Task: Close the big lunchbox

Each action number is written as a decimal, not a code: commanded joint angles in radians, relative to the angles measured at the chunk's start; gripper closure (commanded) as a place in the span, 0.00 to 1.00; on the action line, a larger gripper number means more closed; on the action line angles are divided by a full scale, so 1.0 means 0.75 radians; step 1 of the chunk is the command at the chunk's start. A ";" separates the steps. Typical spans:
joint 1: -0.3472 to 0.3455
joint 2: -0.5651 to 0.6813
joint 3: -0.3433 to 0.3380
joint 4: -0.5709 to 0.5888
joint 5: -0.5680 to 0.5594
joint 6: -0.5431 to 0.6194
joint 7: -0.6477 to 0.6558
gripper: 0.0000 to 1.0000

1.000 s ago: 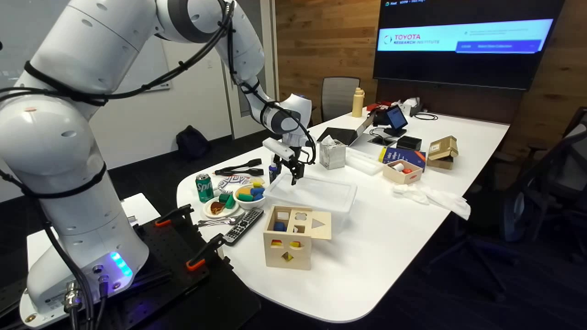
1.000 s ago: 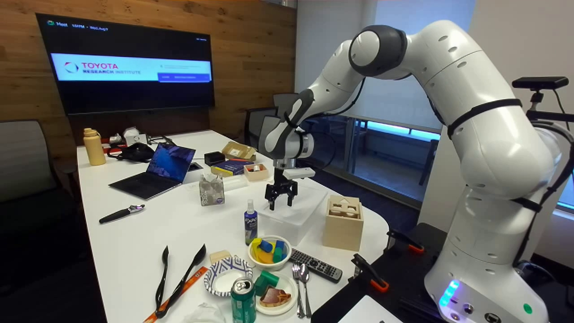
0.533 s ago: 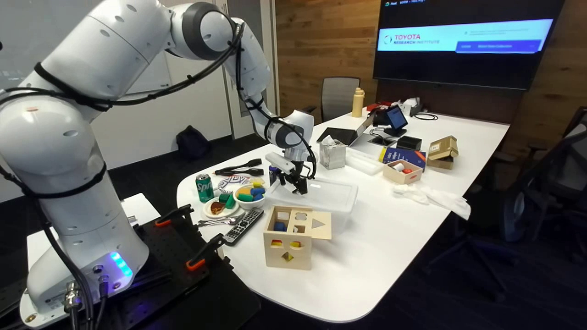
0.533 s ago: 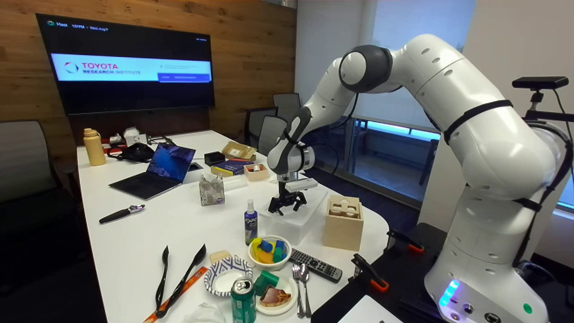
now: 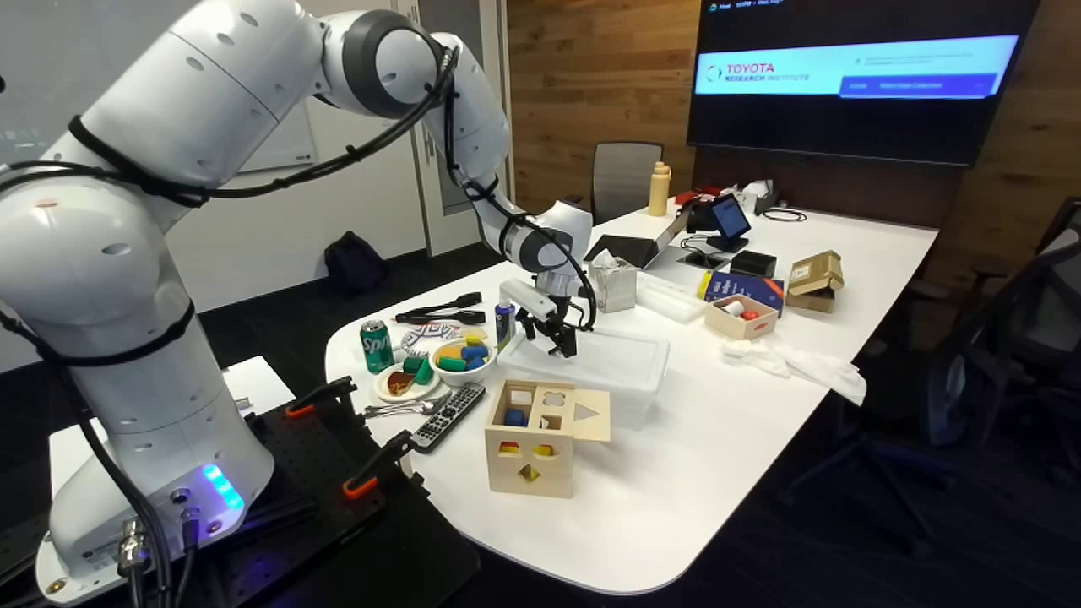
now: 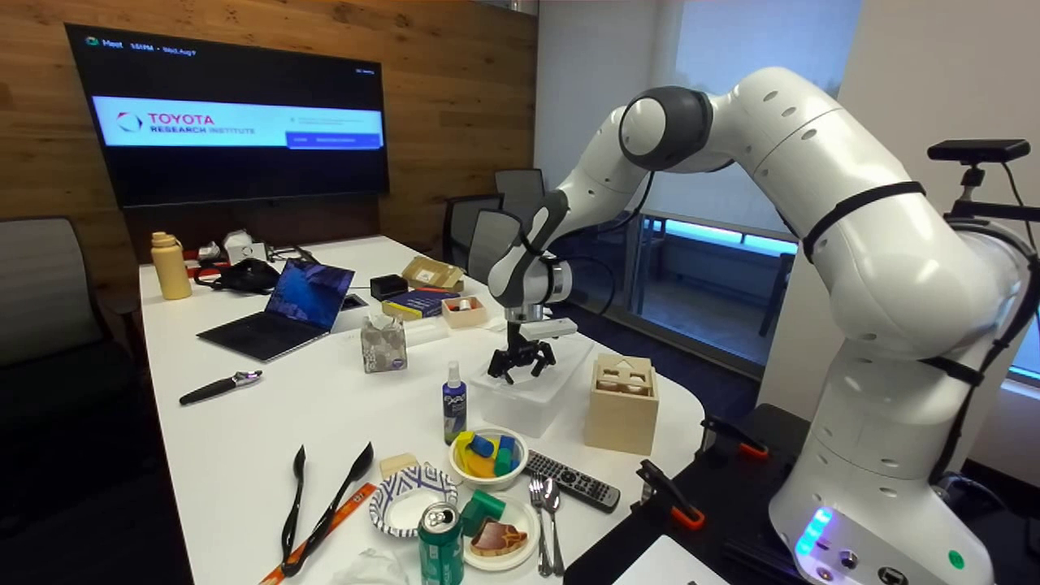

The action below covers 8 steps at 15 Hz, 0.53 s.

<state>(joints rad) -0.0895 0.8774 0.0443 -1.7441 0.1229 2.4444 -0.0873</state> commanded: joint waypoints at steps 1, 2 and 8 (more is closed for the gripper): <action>-0.076 -0.063 0.070 -0.052 0.029 -0.034 -0.120 0.00; -0.093 -0.091 0.083 -0.074 0.031 -0.043 -0.149 0.00; -0.089 -0.314 0.067 -0.227 0.021 -0.056 -0.145 0.00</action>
<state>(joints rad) -0.1592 0.7702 0.0992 -1.8100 0.1312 2.4187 -0.1905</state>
